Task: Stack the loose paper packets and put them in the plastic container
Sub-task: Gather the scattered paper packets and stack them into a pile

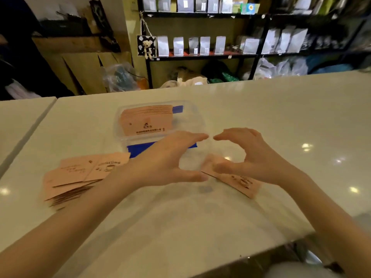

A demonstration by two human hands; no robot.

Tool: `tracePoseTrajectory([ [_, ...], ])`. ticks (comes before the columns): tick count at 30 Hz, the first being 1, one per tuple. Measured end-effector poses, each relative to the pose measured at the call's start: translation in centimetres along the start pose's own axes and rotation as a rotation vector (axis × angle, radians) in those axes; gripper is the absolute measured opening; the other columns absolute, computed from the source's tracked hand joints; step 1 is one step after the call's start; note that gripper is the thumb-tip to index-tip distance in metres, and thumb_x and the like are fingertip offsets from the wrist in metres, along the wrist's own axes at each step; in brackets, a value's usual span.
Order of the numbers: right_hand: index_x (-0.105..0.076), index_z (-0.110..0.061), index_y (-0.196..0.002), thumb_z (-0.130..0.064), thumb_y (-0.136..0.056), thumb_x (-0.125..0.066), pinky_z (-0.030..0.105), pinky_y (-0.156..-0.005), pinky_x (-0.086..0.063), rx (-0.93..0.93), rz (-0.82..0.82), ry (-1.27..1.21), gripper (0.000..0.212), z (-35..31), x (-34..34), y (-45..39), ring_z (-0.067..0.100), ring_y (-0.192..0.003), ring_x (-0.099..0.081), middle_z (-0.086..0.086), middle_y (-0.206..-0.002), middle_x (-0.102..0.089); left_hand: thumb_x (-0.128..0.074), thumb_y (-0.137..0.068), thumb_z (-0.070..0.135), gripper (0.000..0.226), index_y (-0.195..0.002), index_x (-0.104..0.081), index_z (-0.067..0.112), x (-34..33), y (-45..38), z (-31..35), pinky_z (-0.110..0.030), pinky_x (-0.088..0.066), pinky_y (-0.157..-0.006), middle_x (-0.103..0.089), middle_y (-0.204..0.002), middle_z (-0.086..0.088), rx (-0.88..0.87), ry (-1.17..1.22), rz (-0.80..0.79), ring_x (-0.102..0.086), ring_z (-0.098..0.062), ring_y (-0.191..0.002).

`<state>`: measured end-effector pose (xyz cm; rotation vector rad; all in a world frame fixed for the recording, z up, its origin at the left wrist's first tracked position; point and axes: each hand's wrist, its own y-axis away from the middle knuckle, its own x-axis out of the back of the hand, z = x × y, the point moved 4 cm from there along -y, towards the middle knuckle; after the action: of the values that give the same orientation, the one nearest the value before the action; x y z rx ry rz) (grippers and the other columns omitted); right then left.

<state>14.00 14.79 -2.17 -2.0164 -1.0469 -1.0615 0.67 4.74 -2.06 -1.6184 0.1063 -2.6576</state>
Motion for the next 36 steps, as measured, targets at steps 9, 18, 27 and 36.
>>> tracePoseTrajectory([
  [9,-0.040,-0.025,-0.130,-0.074,-0.051,-0.051,0.036,-0.111,0.003,-0.123,-0.105,0.208,0.094,5.3,-0.7,3.5,0.009,-0.137,-0.013,-0.007,-0.143,-0.035,-0.064,-0.068,0.050,0.079,-0.133,-0.020,0.040,-5.4,-4.0,0.1,-0.019,-0.026,-0.096,-0.029,-0.143,0.013,0.008,0.002,-0.148,-0.030,-0.003,-0.125],
  [18,-0.047,-0.025,-0.121,-0.077,-0.056,-0.046,0.032,-0.109,0.001,-0.070,-0.006,0.255,0.083,6.2,-1.8,4.8,0.008,-0.133,-0.021,-0.009,-0.133,-0.044,-0.068,-0.067,0.044,0.075,-0.132,-0.028,0.039,-6.1,-4.6,-0.8,-0.018,-0.028,-0.089,-0.042,-0.135,0.014,0.078,0.049,-0.091,-0.037,0.001,-0.110],
  [27,-0.060,-0.028,-0.108,-0.057,-0.051,-0.067,0.024,-0.104,-0.003,-0.076,0.030,0.095,0.064,6.5,-1.1,3.6,0.007,-0.134,-0.013,-0.011,-0.135,-0.040,-0.065,-0.066,0.052,0.078,-0.132,-0.027,0.037,-5.1,-4.3,0.3,-0.018,-0.032,-0.089,-0.051,-0.125,0.013,0.042,-0.102,-0.042,-0.043,-0.006,-0.114],
  [36,-0.060,-0.032,-0.106,-0.052,-0.054,-0.069,0.019,-0.103,-0.003,0.063,0.105,0.026,0.056,3.2,1.8,1.4,-0.004,-0.126,-0.014,-0.015,-0.134,-0.040,-0.065,-0.061,0.056,0.075,-0.127,-0.034,0.037,0.3,-2.3,0.8,-0.017,-0.035,-0.083,-0.052,-0.117,0.017,0.033,-0.112,0.152,-0.041,-0.003,-0.101],
])
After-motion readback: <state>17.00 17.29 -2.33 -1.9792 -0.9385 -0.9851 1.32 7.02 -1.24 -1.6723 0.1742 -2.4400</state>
